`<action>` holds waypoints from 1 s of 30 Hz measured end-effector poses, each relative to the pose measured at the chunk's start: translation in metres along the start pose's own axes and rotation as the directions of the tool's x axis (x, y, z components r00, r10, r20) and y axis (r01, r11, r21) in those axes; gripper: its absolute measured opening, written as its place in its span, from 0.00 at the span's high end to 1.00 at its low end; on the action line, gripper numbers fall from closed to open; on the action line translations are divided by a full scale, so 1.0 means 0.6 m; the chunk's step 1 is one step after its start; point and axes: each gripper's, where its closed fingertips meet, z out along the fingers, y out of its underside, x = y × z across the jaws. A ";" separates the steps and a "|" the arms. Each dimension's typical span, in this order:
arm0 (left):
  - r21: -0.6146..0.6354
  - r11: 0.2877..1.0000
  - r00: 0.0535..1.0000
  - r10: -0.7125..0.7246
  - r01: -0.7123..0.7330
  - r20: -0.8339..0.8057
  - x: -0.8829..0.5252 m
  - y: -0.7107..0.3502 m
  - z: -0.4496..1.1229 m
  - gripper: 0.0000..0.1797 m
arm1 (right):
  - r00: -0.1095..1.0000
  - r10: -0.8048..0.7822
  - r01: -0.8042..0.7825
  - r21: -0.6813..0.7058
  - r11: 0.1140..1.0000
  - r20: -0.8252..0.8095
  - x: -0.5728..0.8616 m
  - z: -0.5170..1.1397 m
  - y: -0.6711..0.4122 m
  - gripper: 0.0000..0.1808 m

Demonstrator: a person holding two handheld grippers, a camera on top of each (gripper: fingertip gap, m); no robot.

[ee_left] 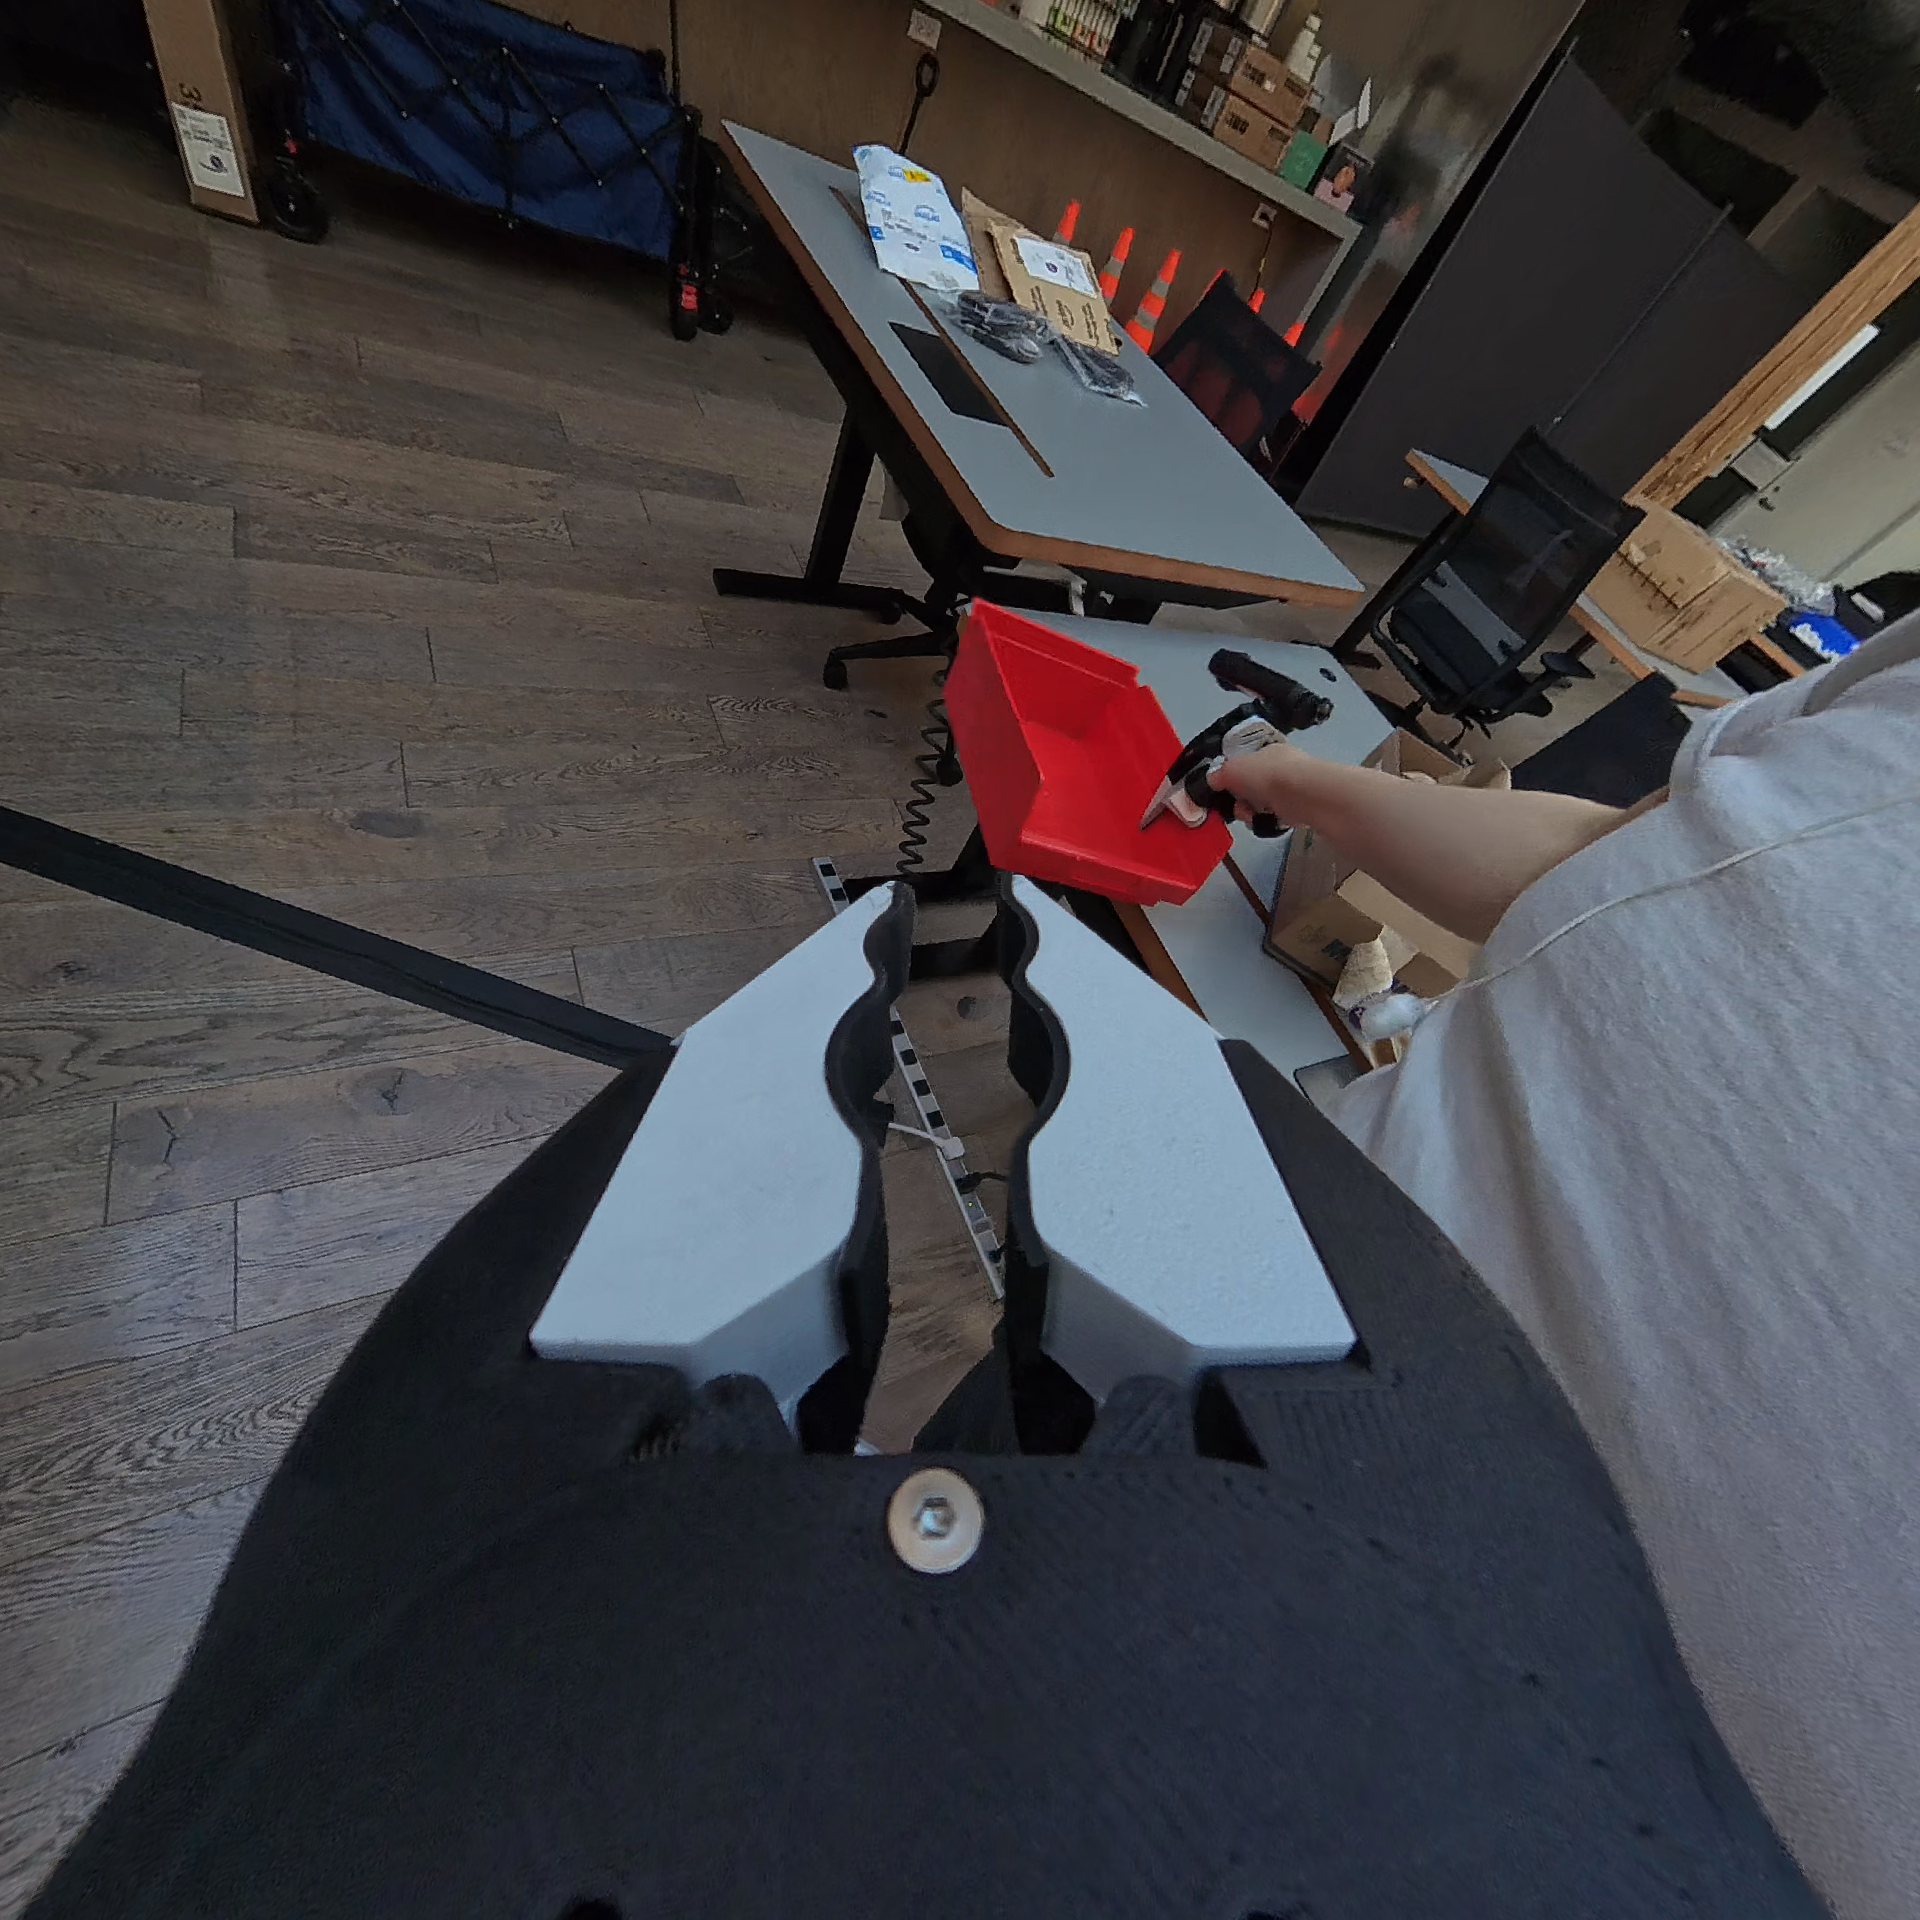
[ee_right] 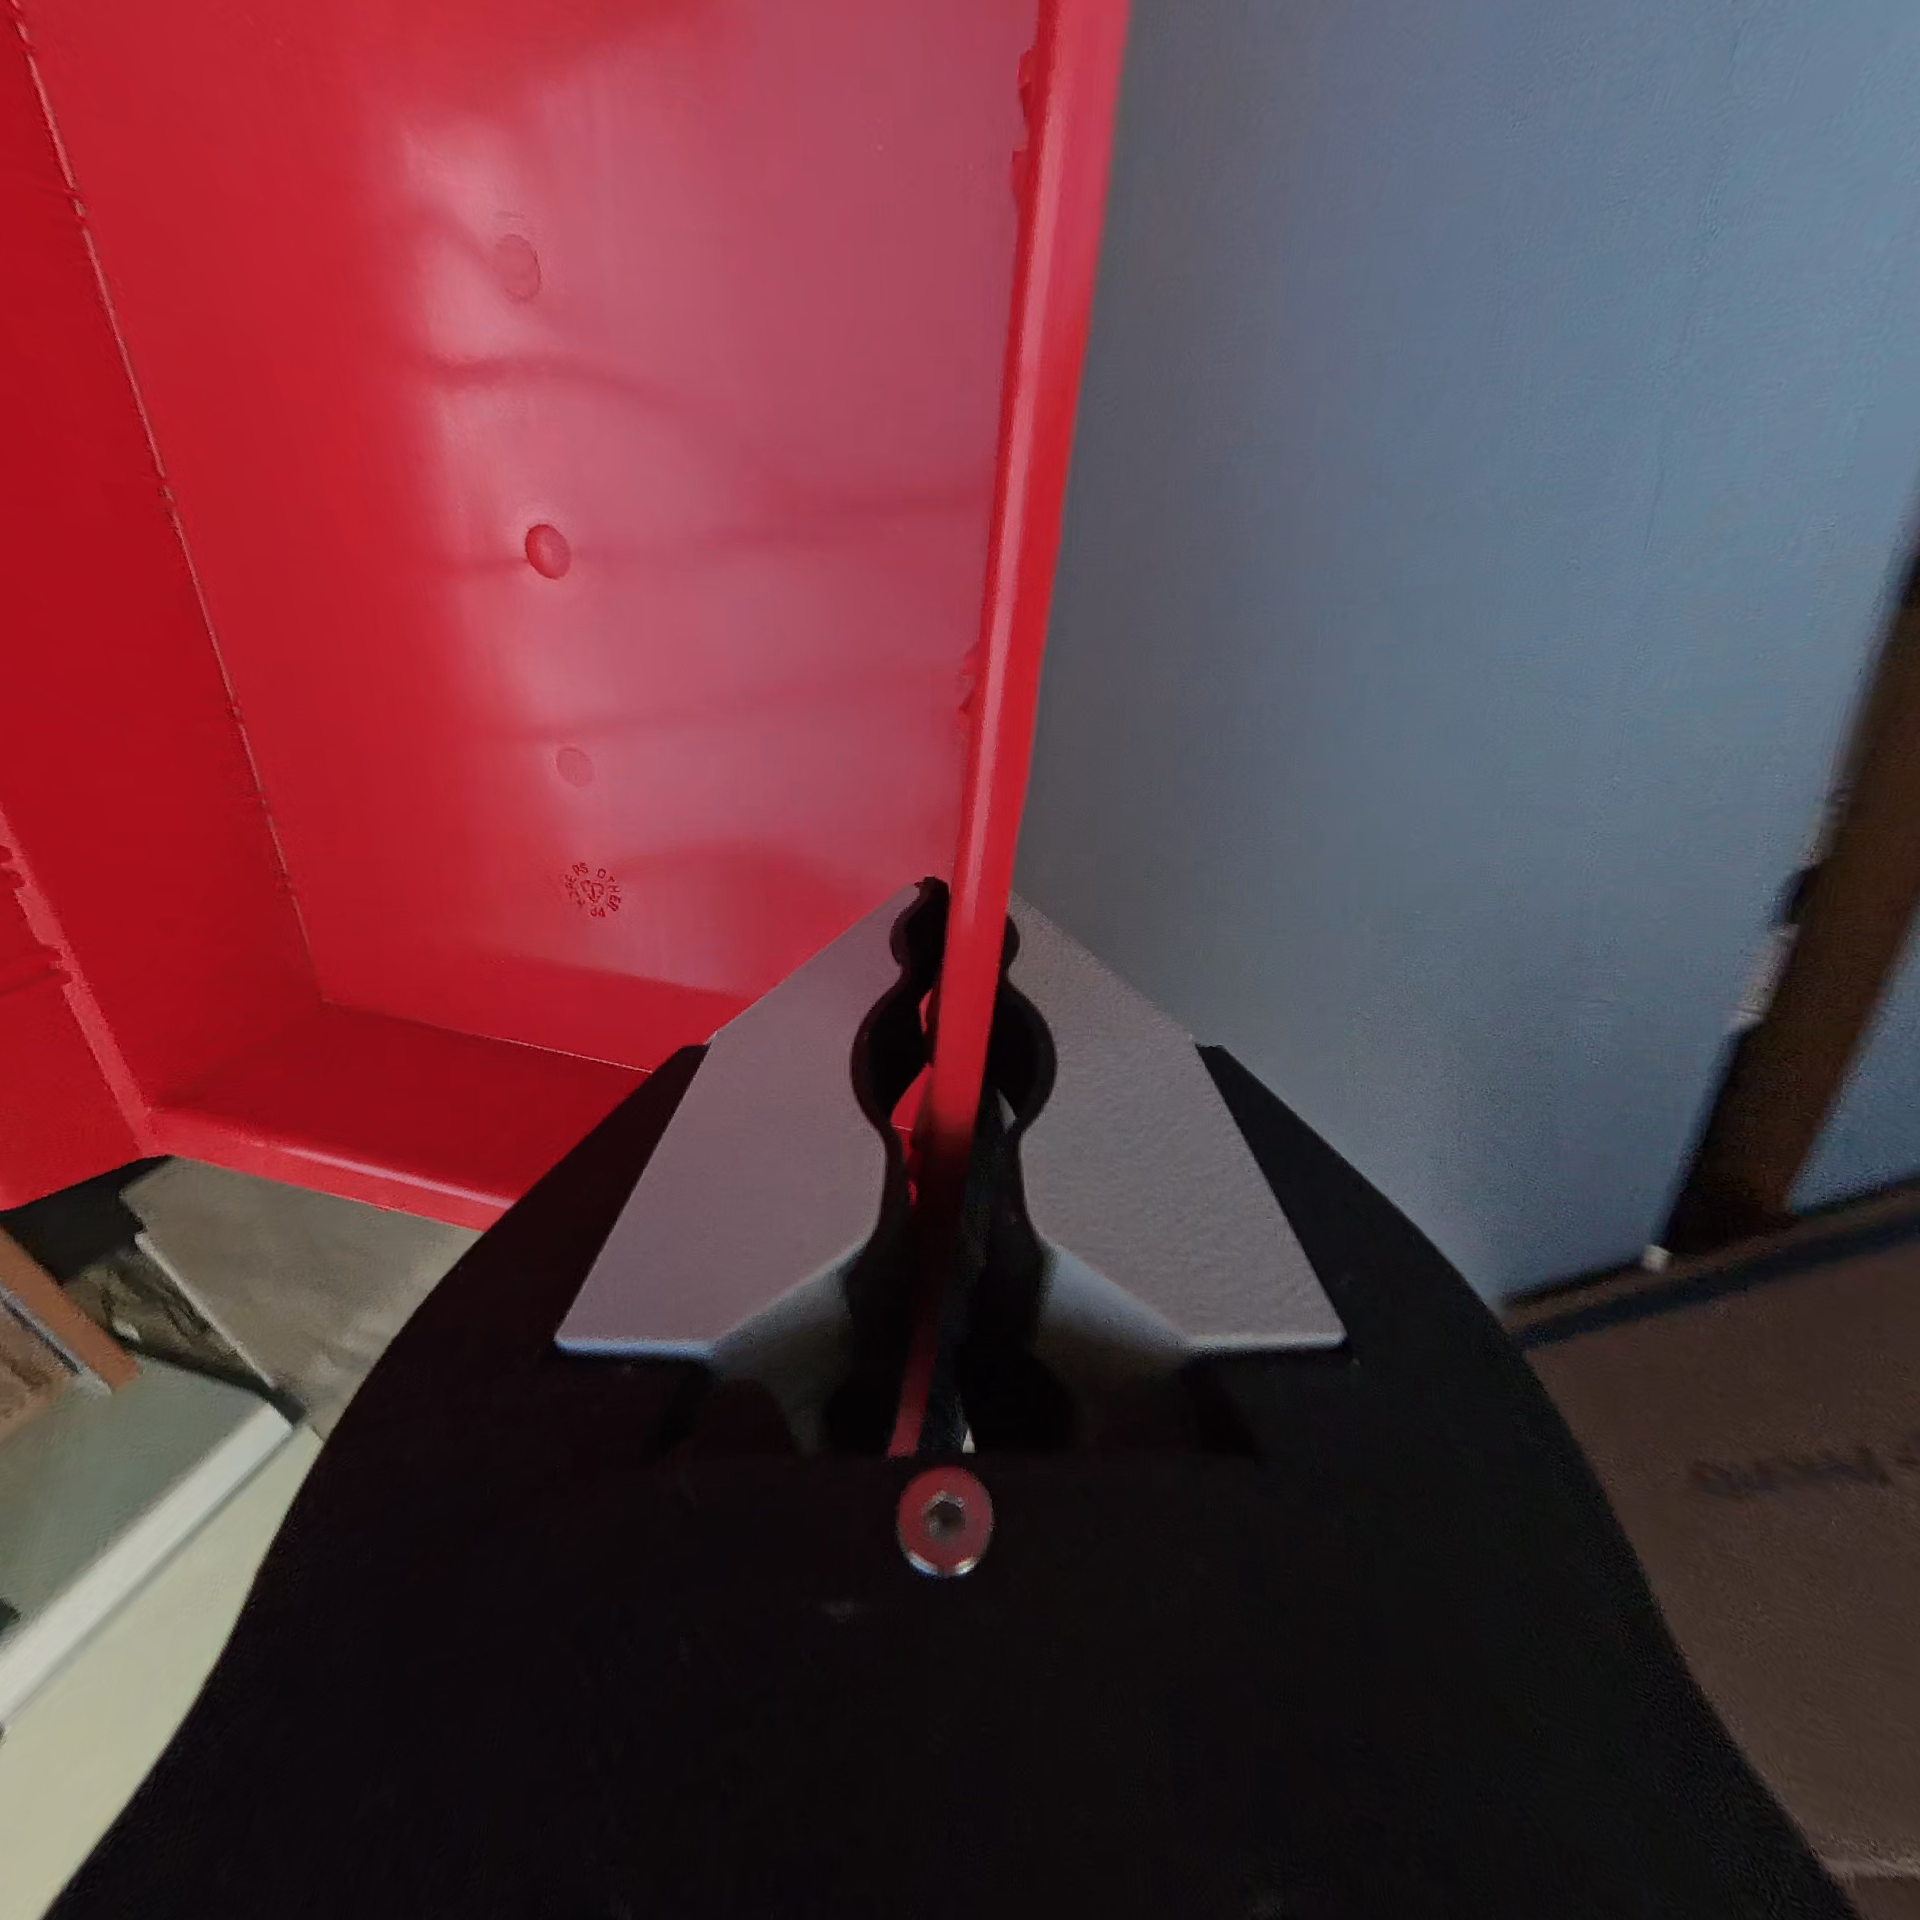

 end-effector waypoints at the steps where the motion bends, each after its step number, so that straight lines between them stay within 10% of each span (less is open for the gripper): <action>1: 0.021 1.000 1.000 -0.015 0.015 0.010 -0.009 0.002 -0.007 0.92 | 0.997 -0.067 0.068 -0.019 0.998 0.033 -0.053 0.010 0.006 0.99; 6: 0.128 0.991 0.983 -0.061 0.039 0.176 -0.080 0.006 -0.102 0.88 | 0.872 -0.457 0.481 -0.132 0.867 0.175 -0.371 0.075 0.068 0.99; 13: 0.211 0.972 0.822 -0.033 -0.106 0.569 -0.265 -0.014 -0.419 0.69 | 0.410 -0.840 0.910 -0.102 0.401 0.354 -0.940 0.073 0.199 0.99; 21: 0.226 0.954 0.685 -0.032 -0.197 0.728 -0.523 -0.159 -0.790 0.66 | 0.059 -0.919 0.993 0.073 0.095 0.389 -1.504 -0.092 0.358 0.99; 30: 0.278 0.901 0.558 -0.049 -0.334 0.828 -0.813 -0.420 -1.009 0.54 | -0.047 -0.941 0.999 0.028 -0.040 0.334 -1.859 -0.218 0.428 0.99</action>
